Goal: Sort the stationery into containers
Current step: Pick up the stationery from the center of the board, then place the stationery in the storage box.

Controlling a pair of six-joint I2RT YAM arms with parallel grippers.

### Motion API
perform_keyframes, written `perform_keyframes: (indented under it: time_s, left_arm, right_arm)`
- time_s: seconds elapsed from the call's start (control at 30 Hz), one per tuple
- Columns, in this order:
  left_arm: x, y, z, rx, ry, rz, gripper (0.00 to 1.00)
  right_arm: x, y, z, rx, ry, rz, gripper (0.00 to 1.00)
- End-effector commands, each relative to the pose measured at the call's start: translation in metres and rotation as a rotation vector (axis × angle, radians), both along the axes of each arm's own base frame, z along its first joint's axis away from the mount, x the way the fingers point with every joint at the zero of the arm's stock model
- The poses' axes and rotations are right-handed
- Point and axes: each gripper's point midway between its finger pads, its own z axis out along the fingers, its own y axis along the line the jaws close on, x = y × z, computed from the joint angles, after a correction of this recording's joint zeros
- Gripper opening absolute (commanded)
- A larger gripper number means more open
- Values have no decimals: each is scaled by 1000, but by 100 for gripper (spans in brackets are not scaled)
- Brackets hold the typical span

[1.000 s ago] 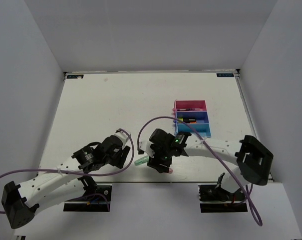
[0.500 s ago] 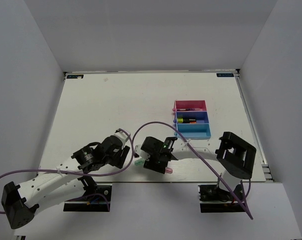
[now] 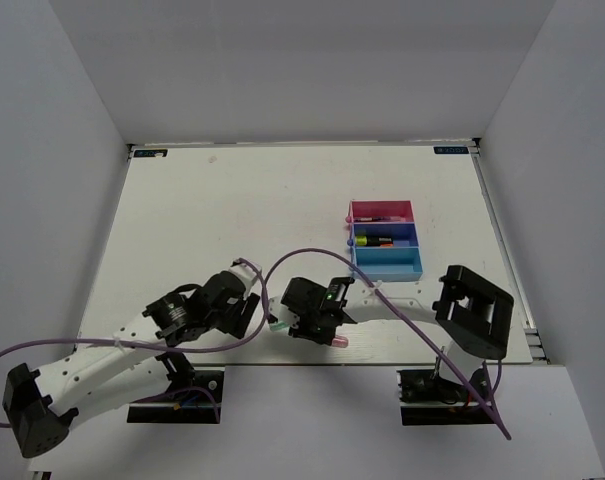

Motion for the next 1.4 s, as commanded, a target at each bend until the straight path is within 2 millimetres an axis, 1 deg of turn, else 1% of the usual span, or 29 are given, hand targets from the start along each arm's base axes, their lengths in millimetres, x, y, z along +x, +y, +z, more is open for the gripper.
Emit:
perform_keyframes:
  time_s: [0.0,0.03,0.07,0.1,0.13,0.17,0.2,0.23,0.27,0.33,0.37,0.4,0.43,0.47,0.5,0.53,0.57,0.6,0.67,0.7,0.77,0.8,0.9,0.93,1.0,1.1,1.27,1.33,1.37]
  left_arm:
    - [4,-19,8,-18,16,-60,72]
    - [6,-21,10,-8,14,-75,73]
    - [8,-24,6,18,32,-80,73]
    - [9,-28,6,12,35,-92,74]
    - [11,-31,9,14,31,-110,77]
    - [12,-35,5,33,50,-118,78]
    - [14,-43,7,9,51,-136,81]
    - [15,-47,5,23,61,-150,85]
    - [17,-53,6,8,61,-165,87]
    - [21,-60,6,-8,50,-184,87]
    - [23,-64,5,-11,44,-188,87]
    - [26,-69,7,-27,35,-192,87]
    - [26,-71,6,-29,40,-196,87]
    - [28,-75,7,-43,32,-199,87]
    - [28,-78,4,-41,41,-203,87]
    - [29,-79,4,-45,45,-205,87]
    - [31,-83,8,-55,39,-204,87]
    - [31,-84,4,-47,55,-204,87]
    - [32,-87,4,-43,65,-207,87]
    - [32,-89,4,-49,69,-211,87]
    - [30,-90,1,-45,83,-221,87]
    - [31,-92,1,-45,82,-223,87]
    - [30,-91,-3,-32,91,-232,87]
    - [30,-90,-4,-26,94,-234,87]
    - [29,-89,-8,-16,98,-234,87]
    - [29,-87,-9,-8,95,-238,87]
    - [28,-83,-17,18,103,-248,87]
    - [29,-84,-19,21,97,-253,88]
    - [28,-83,-22,26,100,-256,88]
  right_arm:
    - [-3,-21,12,-42,-3,92,0]
    - [8,-20,27,-12,-65,92,0]
    - [13,-19,36,-1,-97,98,0]
    - [30,-18,53,6,-187,113,0]
    - [38,-18,76,56,-240,105,0]
    - [46,-19,90,70,-281,102,0]
    - [64,-26,102,46,-381,109,0]
    - [72,-32,124,87,-437,91,0]
    - [78,-37,129,87,-465,85,0]
    - [98,-52,154,118,-576,64,0]
    - [103,-65,145,65,-610,108,0]
    - [115,-69,155,103,-662,76,0]
    - [118,-73,163,126,-700,79,0]
    - [121,-90,144,43,-740,166,0]
    - [130,-100,141,18,-764,155,0]
    - [141,-96,150,54,-824,139,0]
    - [141,-100,138,16,-825,208,0]
    - [152,-107,140,16,-840,180,0]
    - [159,-106,138,28,-856,217,0]
    - [168,-114,138,15,-860,188,0]
    - [172,-109,138,48,-854,217,0]
    - [181,-117,137,36,-847,189,0]
    - [192,-123,132,50,-824,166,0]
    - [194,-122,135,60,-820,160,0]
    - [195,-125,128,73,-772,144,0]
    - [187,-126,120,98,-697,135,0]
    - [174,-121,120,160,-633,146,0]
    - [173,-122,116,158,-612,151,11]
    - [173,-123,114,153,-603,145,21]
